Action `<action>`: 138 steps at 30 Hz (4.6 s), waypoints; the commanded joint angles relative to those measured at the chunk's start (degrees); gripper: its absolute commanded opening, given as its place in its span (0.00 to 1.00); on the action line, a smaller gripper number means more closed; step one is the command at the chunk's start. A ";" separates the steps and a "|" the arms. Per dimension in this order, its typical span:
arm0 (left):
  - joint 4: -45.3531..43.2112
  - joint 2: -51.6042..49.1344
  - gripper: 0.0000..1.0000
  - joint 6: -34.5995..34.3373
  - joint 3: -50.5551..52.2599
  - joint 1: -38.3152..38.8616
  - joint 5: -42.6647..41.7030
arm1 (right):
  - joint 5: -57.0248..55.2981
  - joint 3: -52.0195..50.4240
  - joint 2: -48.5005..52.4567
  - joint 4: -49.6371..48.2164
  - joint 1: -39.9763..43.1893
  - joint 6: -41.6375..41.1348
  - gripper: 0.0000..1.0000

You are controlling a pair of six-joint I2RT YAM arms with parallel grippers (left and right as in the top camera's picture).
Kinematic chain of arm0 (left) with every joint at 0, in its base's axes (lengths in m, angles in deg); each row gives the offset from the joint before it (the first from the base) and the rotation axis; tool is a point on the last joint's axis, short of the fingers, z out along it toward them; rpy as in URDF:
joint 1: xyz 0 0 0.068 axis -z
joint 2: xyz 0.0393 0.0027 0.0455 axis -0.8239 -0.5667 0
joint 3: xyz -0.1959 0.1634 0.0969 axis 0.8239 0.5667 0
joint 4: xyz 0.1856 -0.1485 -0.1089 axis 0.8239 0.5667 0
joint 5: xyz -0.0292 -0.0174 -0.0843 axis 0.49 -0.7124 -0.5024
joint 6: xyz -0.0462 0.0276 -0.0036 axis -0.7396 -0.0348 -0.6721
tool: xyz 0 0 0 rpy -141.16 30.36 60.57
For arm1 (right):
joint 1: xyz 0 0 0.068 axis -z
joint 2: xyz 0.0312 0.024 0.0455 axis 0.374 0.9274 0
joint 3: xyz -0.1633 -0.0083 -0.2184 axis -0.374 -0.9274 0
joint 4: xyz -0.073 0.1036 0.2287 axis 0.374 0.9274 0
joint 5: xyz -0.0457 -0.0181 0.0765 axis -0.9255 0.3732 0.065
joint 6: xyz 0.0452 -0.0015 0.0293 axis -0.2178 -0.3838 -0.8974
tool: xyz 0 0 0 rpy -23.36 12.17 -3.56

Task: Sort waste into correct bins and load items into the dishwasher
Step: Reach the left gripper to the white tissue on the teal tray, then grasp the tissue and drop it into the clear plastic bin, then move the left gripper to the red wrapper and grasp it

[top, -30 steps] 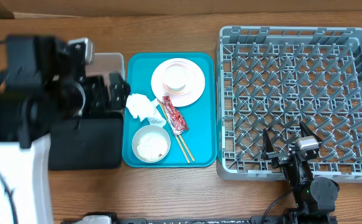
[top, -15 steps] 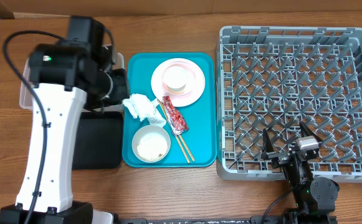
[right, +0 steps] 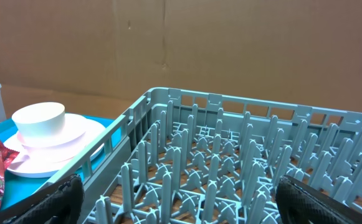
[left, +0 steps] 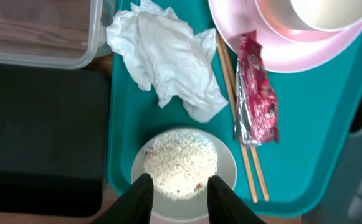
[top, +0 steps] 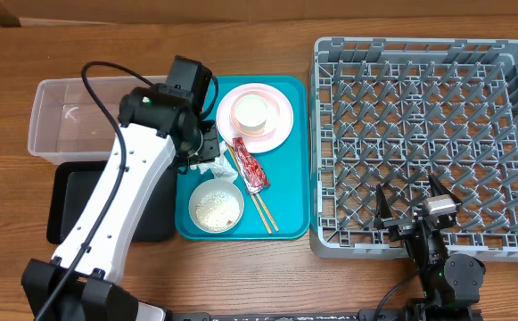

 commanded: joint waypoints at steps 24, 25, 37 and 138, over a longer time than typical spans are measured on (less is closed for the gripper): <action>-15.28 -15.85 0.51 -1.40 3.98 0.13 8.13 | 0.28 -0.61 -0.57 -0.31 -0.44 0.04 1.00; -15.91 -15.89 0.53 -1.40 3.98 0.13 8.90 | 0.28 -0.61 -0.57 -0.33 -0.44 0.04 1.00; -18.64 -15.89 0.64 -2.47 4.00 0.20 8.98 | 0.28 -0.61 -0.57 -0.33 -0.44 0.02 1.00; 5.60 -12.09 0.04 11.34 -16.41 -11.78 -23.78 | 0.28 -0.61 -0.57 -0.33 -0.44 0.04 1.00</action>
